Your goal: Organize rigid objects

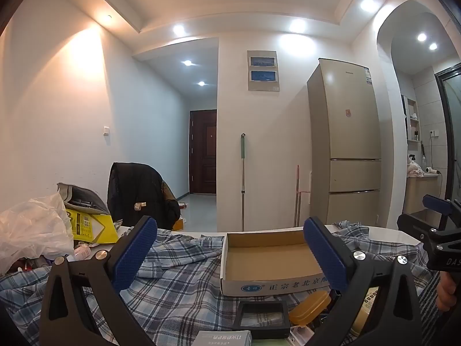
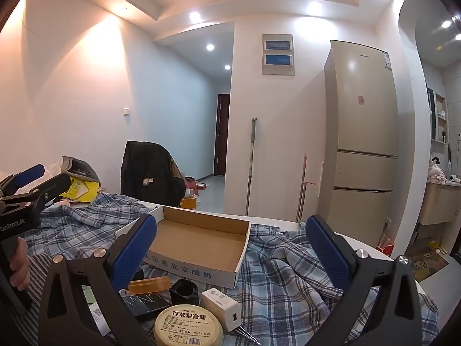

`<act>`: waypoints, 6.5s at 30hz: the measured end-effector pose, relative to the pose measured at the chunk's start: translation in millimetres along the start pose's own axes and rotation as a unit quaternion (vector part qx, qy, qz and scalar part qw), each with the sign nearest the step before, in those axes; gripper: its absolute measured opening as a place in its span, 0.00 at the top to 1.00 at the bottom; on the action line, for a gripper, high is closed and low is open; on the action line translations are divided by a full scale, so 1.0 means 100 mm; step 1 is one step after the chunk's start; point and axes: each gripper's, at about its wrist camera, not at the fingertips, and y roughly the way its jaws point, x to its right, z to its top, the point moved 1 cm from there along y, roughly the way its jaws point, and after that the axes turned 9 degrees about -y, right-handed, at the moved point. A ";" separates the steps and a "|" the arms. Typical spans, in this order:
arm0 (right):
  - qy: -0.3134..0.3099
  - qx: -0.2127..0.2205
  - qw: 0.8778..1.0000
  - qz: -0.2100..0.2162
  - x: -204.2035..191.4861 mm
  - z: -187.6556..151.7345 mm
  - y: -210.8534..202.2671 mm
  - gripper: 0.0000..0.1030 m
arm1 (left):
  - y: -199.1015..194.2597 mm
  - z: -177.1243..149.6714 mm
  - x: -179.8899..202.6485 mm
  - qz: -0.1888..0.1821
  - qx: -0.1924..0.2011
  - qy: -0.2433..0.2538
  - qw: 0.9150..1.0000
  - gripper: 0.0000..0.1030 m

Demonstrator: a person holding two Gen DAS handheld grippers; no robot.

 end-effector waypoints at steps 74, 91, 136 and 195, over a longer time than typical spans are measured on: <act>0.000 -0.005 1.000 0.004 0.00 0.04 0.00 0.00 | 0.01 -0.04 0.01 -0.013 -0.003 0.005 1.000 0.00; -0.004 -0.022 1.000 0.016 -0.01 0.02 0.05 0.00 | 0.01 -0.04 0.01 -0.013 -0.004 0.005 1.000 0.00; 0.028 -0.135 0.988 0.065 0.05 -0.14 0.34 0.00 | 0.70 -0.28 -0.13 -0.005 -0.292 -0.027 0.956 0.09; 0.073 -0.382 0.900 0.200 -0.15 -0.69 0.74 0.12 | 0.42 -0.20 0.00 -0.011 -0.280 0.036 0.959 0.35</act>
